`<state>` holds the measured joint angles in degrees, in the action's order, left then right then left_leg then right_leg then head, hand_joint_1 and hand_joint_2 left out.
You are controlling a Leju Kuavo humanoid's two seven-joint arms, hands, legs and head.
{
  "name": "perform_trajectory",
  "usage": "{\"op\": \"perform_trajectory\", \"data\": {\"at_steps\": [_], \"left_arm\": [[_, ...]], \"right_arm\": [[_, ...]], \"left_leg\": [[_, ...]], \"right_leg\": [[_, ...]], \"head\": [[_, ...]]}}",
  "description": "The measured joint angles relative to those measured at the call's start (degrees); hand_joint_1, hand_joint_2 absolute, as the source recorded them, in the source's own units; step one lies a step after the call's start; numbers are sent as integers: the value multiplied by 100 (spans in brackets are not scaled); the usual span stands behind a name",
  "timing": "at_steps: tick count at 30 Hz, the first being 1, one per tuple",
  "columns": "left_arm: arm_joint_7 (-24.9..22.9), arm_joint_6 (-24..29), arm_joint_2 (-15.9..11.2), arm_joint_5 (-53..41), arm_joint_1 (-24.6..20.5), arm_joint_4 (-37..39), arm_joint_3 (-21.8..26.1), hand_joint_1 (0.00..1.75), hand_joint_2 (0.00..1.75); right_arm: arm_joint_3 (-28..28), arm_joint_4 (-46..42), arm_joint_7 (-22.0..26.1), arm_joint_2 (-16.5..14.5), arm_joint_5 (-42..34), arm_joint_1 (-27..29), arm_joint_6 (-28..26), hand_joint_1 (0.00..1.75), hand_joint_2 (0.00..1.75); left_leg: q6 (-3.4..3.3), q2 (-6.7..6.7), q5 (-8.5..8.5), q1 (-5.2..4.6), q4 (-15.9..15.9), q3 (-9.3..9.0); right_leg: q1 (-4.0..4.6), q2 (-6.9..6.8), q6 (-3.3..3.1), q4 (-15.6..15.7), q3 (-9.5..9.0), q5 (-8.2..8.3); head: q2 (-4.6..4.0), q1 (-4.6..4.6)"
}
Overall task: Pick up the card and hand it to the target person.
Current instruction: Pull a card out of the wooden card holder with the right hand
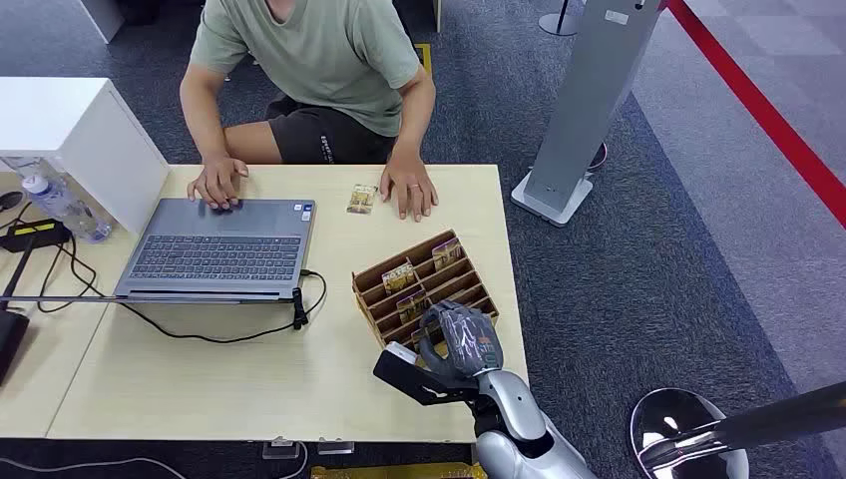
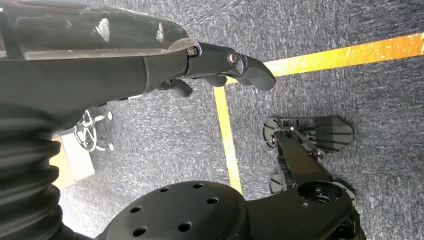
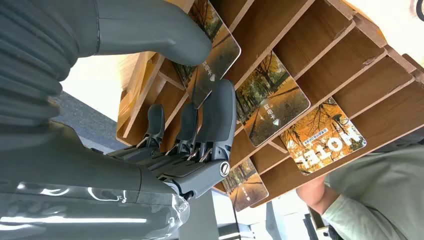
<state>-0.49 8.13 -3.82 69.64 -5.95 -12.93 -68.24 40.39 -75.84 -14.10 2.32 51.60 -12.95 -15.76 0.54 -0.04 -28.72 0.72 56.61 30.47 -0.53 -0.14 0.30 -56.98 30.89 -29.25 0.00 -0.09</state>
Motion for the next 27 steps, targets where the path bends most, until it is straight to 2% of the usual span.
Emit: {"op": "perform_trajectory", "data": {"at_steps": [7,16,22,27], "left_arm": [[-1,0,0,-4,0,-1,-1,0,175],[-1,-2,0,-22,0,-1,-2,0,175],[-1,0,0,-22,0,-1,-3,0,175],[-1,0,0,-21,0,1,-4,0,175]], "right_arm": [[-17,0,-11,9,-22,26,-17,83,175],[-72,-1,-43,19,-24,89,-20,77,175],[-91,-2,-50,24,-22,101,-20,82,175],[-119,-1,-51,26,-22,102,-20,100,175]], "left_leg": [[0,0,0,0,0,0],[0,0,0,0,0,0],[0,0,0,0,0,0],[0,0,0,0,0,0]], "right_leg": [[0,0,0,0,0,0],[0,0,0,0,0,0],[0,0,0,0,0,0],[0,0,0,0,0,0]], "head": [[0,-1],[0,-1],[0,-1],[0,0]]}}
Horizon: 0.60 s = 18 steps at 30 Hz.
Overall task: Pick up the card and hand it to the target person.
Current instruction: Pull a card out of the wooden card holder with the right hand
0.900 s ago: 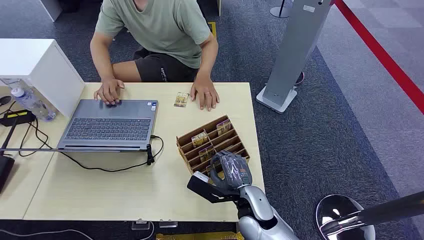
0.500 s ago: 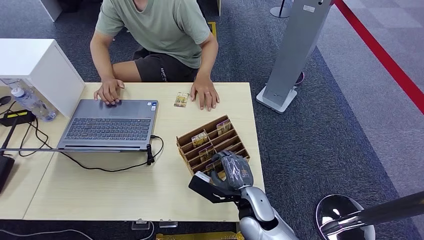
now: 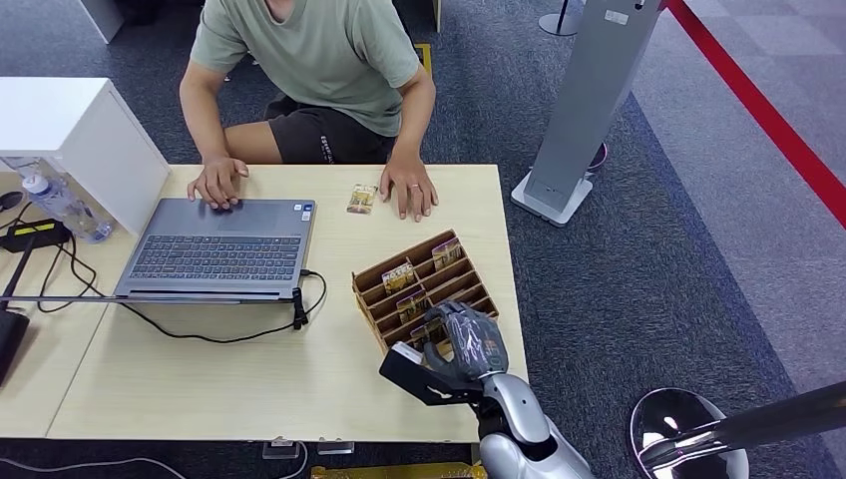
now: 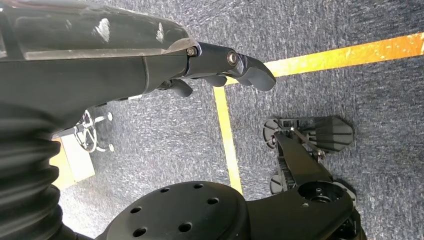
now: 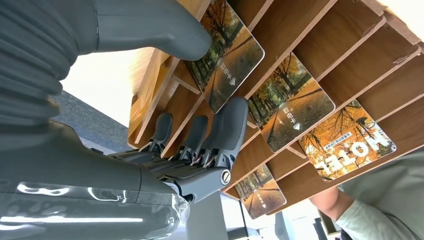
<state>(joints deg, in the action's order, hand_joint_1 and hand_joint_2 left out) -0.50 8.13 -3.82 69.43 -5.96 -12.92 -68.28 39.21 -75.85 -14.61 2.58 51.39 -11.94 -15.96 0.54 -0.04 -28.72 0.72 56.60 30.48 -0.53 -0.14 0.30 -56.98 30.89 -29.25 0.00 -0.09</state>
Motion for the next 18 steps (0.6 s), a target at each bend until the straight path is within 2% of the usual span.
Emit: {"op": "perform_trajectory", "data": {"at_steps": [5,18], "left_arm": [[0,0,0,-1,0,-1,-1,0,175],[0,0,0,0,1,-2,-1,0,175]], "right_arm": [[-19,-1,-2,2,0,5,0,106,175],[-24,-1,32,1,-2,11,0,104,175]], "left_leg": [[0,0,0,0,0,0],[0,0,0,0,0,0]], "right_leg": [[0,0,0,0,0,0],[0,0,0,0,0,0]], "head": [[0,1],[0,0]]}}
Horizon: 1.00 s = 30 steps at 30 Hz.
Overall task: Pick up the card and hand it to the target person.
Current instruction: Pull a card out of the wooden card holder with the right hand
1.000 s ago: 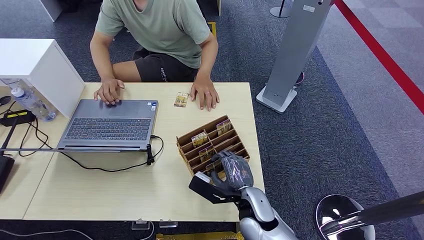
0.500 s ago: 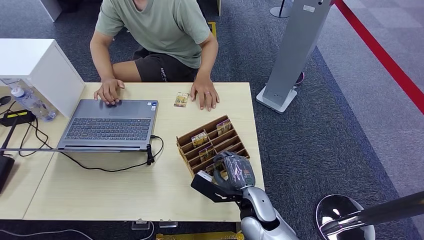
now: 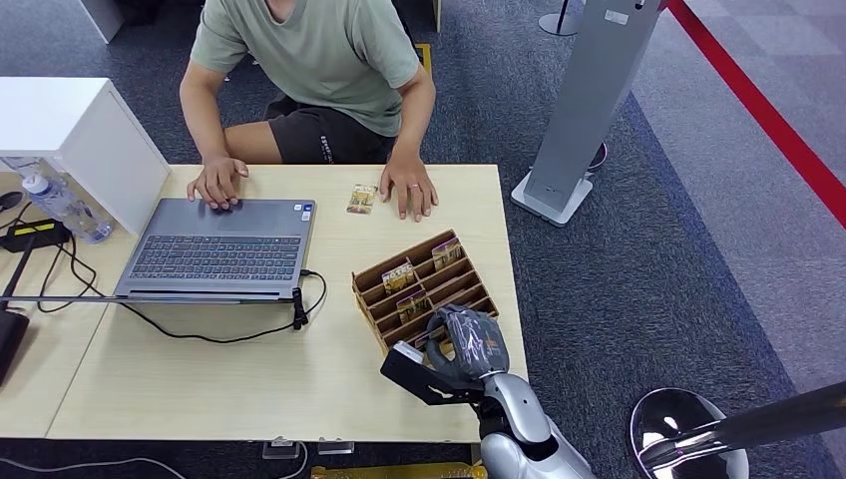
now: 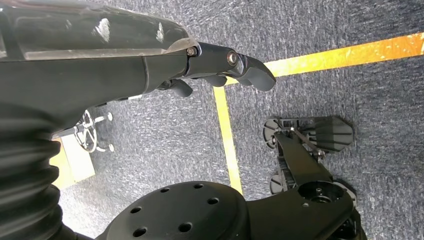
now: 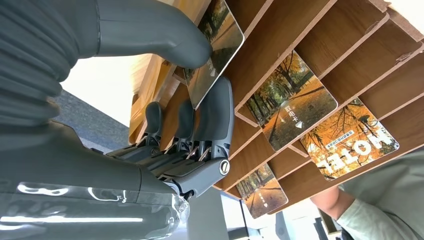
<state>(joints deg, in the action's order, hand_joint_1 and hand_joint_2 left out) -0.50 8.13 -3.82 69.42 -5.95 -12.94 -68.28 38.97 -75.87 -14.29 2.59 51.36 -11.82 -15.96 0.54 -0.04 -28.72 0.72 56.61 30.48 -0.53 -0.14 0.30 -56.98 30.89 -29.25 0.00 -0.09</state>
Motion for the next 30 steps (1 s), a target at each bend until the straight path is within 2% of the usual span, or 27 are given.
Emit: {"op": "perform_trajectory", "data": {"at_steps": [4,8,11,19,23,30], "left_arm": [[0,0,0,1,0,1,0,0,175],[0,-2,0,0,0,1,0,0,175],[0,-4,0,-2,0,1,0,0,175],[2,-27,0,-29,0,1,0,0,175],[2,-39,0,-44,0,0,0,0,175],[49,-80,0,-87,0,1,-4,0,175]], "right_arm": [[0,0,2,0,0,0,0,110,175],[0,0,2,1,-7,1,1,132,175],[0,0,2,1,-30,1,5,139,175],[0,0,-8,3,-59,2,7,137,175],[-1,0,-13,3,-60,2,8,117,175],[-5,0,-48,3,-20,2,-1,117,175]], "left_leg": [[0,0,0,0,0,0],[0,0,0,0,0,-1],[0,0,0,0,0,-1],[0,0,0,0,0,-3],[0,0,0,0,0,-3],[0,0,0,0,0,-3]], "right_leg": [[0,0,0,0,0,0],[0,0,0,0,0,0],[0,0,0,0,0,0],[0,0,0,0,-2,0],[0,0,0,0,-2,0],[0,0,0,0,-2,0]], "head": [[0,1],[0,0],[0,0],[0,-1],[0,0],[0,-1]]}}
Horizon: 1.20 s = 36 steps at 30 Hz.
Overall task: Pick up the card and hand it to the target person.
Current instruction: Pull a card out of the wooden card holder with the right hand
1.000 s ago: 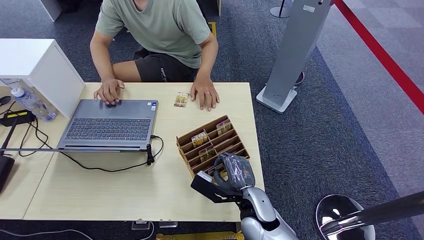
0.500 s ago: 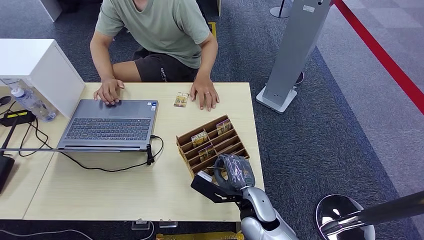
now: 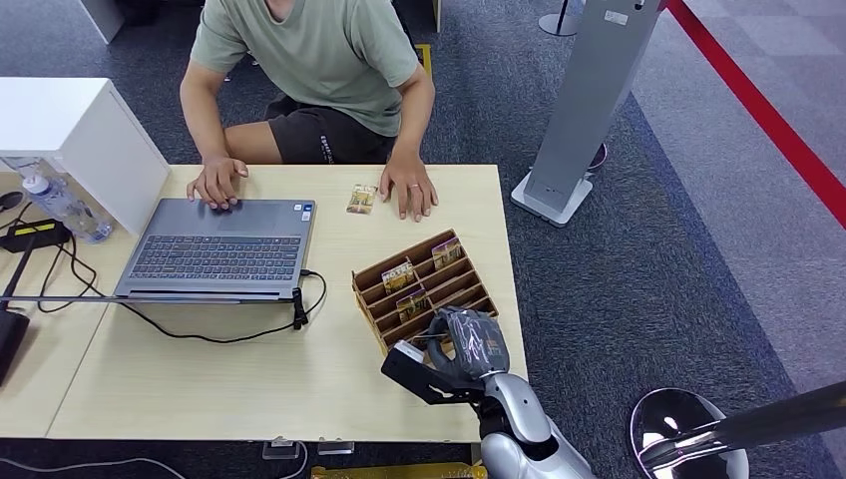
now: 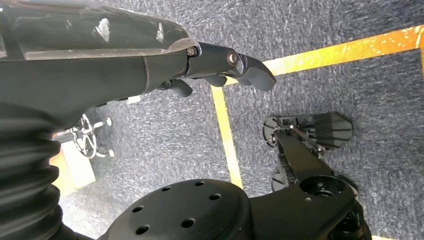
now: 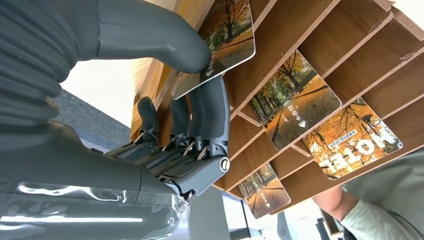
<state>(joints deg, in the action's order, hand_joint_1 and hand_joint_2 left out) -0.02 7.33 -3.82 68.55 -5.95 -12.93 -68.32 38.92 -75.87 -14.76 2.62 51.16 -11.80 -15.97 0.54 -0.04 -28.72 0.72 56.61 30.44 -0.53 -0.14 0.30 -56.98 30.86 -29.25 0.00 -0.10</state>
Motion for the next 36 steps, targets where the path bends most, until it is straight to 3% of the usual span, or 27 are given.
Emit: {"op": "perform_trajectory", "data": {"at_steps": [22,36], "left_arm": [[-13,40,-1,84,0,1,2,0,175],[0,40,0,80,1,1,2,0,175]], "right_arm": [[-42,-225,199,57,-258,-3,-91,117,175],[-129,-1369,519,276,-770,-184,-189,117,175]], "left_leg": [[0,0,0,0,0,1],[0,0,0,0,1,1]], "right_leg": [[0,0,0,0,1,0],[0,0,0,0,0,0]], "head": [[0,1],[0,2]]}}
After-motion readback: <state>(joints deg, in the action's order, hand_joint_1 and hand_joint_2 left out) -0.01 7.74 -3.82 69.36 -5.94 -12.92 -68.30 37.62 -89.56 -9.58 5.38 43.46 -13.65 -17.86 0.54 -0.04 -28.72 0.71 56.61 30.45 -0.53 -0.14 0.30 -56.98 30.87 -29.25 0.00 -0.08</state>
